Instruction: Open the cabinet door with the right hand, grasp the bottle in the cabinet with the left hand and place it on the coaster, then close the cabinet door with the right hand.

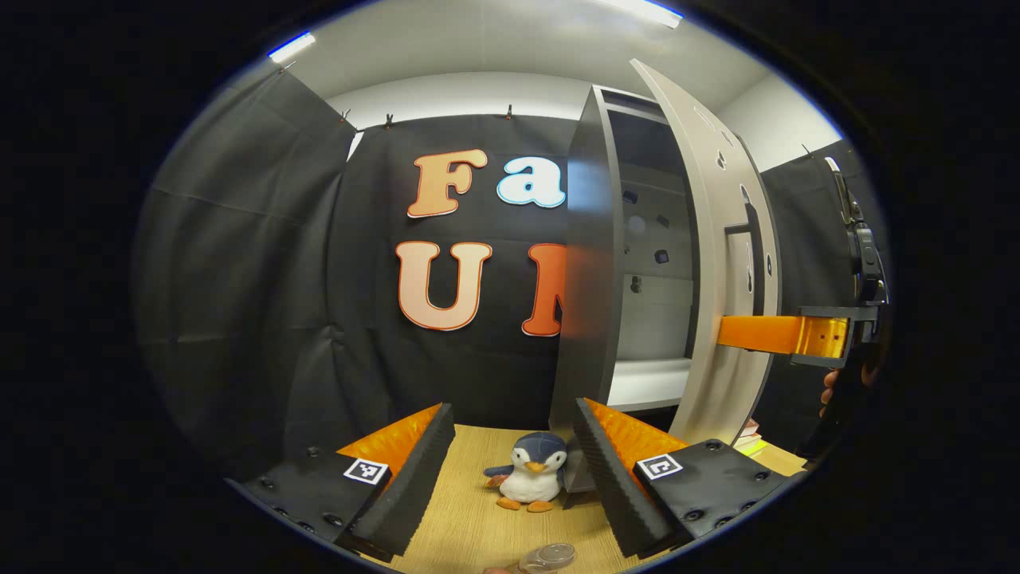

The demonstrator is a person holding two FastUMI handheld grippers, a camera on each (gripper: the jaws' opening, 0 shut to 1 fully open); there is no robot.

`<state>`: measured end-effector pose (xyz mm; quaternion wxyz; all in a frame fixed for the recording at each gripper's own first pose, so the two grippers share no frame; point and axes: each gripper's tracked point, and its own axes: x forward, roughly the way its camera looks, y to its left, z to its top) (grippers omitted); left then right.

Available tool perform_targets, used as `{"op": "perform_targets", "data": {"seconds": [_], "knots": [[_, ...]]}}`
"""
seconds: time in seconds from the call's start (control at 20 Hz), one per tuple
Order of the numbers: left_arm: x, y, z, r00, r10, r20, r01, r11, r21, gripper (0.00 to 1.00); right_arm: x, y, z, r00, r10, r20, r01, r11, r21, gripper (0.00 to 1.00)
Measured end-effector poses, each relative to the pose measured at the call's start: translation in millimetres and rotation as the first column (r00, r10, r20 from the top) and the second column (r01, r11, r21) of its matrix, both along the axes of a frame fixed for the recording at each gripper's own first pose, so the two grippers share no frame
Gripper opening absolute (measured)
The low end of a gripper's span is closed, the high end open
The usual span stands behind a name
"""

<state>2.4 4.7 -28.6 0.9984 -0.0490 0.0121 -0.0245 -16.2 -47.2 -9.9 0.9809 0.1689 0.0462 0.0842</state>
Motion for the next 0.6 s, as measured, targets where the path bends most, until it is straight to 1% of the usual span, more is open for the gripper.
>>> {"op": "perform_targets", "data": {"seconds": [0.05, 0.1, 0.15, 0.3, 0.45, 0.5, 0.55, 0.6], "knots": [[4, 2, -1, 1.000, -0.003, -0.003, 0.003, 1.000, -0.003, 0.98, 1, 1, 3, 1.000, -0.003, -0.004, 0.003, 1.000, 0.009, 0.91], [6, 5, -3, 1.000, -0.007, -0.006, 0.006, 1.000, -0.006, 0.98, 3, 1, 3, 1.000, -0.021, -0.014, 0.021, 1.000, 0.012, 0.95], [8, 8, -6, 1.000, -0.008, -0.008, 0.008, 1.000, -0.009, 0.98, 4, 1, 3, 0.999, -0.036, -0.017, 0.036, 0.999, 0.002, 0.96], [14, 14, -10, 1.000, -0.016, -0.018, 0.016, 1.000, -0.018, 0.98, 9, 2, 1, 0.996, -0.085, -0.022, 0.084, 0.995, -0.052, 0.95], [19, 22, -16, 1.000, -0.022, -0.022, 0.022, 1.000, -0.015, 0.98, 11, 1, 2, 0.992, -0.122, -0.025, 0.121, 0.991, -0.054, 0.96], [20, 24, -16, 0.999, -0.024, -0.021, 0.024, 1.000, -0.015, 0.98, 12, 1, 2, 0.991, -0.134, -0.024, 0.132, 0.990, -0.055, 0.93], [20, 25, -15, 0.999, -0.029, -0.020, 0.028, 0.999, -0.015, 0.98, 13, 1, 2, 0.990, -0.140, -0.023, 0.139, 0.989, -0.056, 0.96], [21, 25, -15, 0.999, -0.036, -0.018, 0.035, 0.999, -0.015, 0.98, 14, 1, 2, 0.989, -0.143, -0.023, 0.141, 0.988, -0.059, 0.96]]}}
